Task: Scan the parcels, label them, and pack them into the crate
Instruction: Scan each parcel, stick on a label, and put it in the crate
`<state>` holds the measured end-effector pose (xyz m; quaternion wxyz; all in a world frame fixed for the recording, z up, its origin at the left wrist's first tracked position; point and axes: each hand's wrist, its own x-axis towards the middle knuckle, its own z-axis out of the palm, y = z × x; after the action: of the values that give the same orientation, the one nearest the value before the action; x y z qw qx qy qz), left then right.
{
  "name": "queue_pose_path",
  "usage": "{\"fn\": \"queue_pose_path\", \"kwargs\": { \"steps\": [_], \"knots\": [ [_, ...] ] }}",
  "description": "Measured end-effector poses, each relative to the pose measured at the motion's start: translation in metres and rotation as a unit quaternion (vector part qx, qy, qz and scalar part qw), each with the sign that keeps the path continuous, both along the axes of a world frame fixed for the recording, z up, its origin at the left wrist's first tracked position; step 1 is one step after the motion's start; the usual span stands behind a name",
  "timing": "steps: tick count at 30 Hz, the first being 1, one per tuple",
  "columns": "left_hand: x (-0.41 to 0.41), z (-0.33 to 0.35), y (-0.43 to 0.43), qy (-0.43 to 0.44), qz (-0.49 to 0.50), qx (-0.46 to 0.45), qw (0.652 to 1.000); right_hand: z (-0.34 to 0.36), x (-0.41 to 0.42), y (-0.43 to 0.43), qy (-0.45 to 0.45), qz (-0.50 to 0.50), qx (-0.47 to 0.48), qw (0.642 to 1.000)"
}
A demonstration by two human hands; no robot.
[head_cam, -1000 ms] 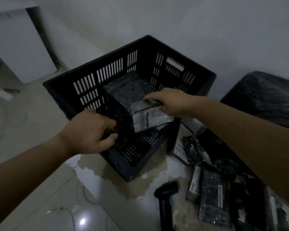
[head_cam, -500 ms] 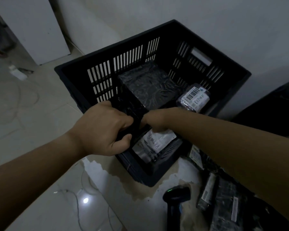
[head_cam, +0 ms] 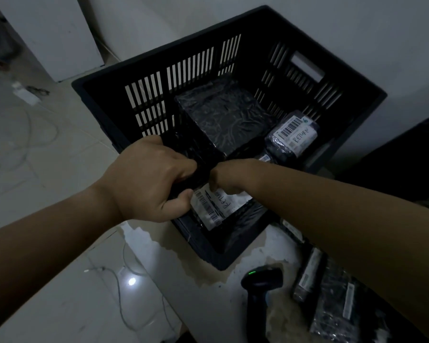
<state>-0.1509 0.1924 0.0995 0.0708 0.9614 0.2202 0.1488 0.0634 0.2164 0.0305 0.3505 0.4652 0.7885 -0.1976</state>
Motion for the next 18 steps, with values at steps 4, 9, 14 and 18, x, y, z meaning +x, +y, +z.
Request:
{"fn": "queue_pose_path", "kwargs": {
  "steps": [4,9,14,18],
  "knots": [
    [0.0,0.0,-0.001,0.004,-0.001,0.004,1.0,0.006,-0.001,-0.003,-0.04,0.013,-0.04,0.998],
    [0.0,0.003,0.0,0.011,-0.001,0.011,1.0,0.044,0.001,-0.004,0.01,-0.073,-0.035,0.997],
    [-0.004,0.003,-0.001,0.023,-0.011,0.006,1.0,0.106,0.013,-0.036,0.163,-0.166,0.057,0.971],
    [-0.005,0.013,-0.003,0.05,-0.012,-0.02,0.998,0.143,0.035,-0.107,0.327,-0.258,0.17,0.893]
  ]
}}
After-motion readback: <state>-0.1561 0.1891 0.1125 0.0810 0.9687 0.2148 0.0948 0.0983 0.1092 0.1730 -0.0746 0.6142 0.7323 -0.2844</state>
